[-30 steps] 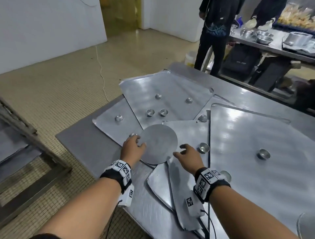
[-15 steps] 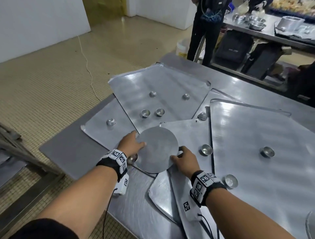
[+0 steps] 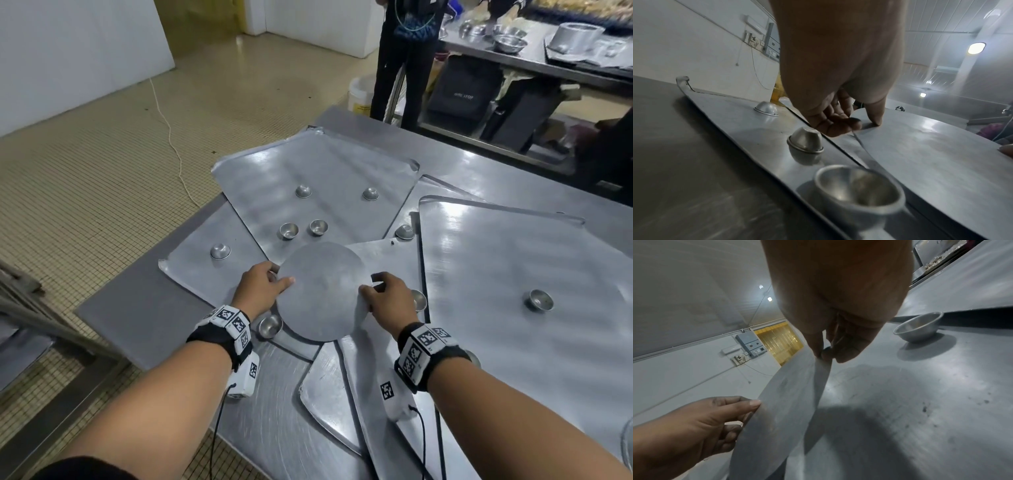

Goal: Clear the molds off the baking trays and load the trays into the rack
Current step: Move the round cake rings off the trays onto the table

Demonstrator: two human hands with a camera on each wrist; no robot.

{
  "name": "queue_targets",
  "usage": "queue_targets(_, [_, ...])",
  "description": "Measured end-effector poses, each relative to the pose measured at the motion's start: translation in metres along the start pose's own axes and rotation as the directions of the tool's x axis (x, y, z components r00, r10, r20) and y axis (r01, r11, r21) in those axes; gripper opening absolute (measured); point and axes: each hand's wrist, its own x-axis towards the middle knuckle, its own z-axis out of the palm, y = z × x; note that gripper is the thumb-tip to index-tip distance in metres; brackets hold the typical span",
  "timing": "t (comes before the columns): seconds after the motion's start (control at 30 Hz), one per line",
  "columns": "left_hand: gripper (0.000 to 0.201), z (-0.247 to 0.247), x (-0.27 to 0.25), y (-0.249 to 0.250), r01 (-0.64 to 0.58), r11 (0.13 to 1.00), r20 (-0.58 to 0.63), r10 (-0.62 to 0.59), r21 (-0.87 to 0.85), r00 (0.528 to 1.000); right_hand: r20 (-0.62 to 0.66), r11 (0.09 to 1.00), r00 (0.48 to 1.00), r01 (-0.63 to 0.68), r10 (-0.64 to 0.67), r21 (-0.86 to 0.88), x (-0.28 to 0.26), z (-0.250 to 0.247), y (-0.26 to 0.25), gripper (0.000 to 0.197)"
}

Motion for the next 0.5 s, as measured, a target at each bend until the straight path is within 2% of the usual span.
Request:
queue_targets(0.17, [0.034,-0.01,-0.006,0.018,-0.049,0.983,-0.05,0.041,-0.175,0.998,-0.084,0.996,0.996,0.027,-0.019,0.089,-0.001,-0.012,-0.011,0.021])
queue_targets(0.33, [0.024,-0.029,-0.018,0.042,-0.088,0.92,-0.088,0.059,-0.382,0.994,-0.133,0.957,0.989,0.101,-0.066,0.272,0.0,-0.017,-0.023,0.027])
queue_targets(0.4, [0.035,-0.037,-0.024,0.047,-0.107,0.901,-0.09,0.075,-0.421,0.993,-0.127,0.924,0.99,0.102,-0.059,0.368,0.001,-0.017,-0.027,0.039])
queue_targets(0.5, [0.062,-0.046,-0.034,0.053,-0.161,0.882,-0.128,0.115,-0.443,0.985,-0.118,0.876,0.993,0.078,-0.025,0.476,-0.002,-0.017,-0.031,0.053])
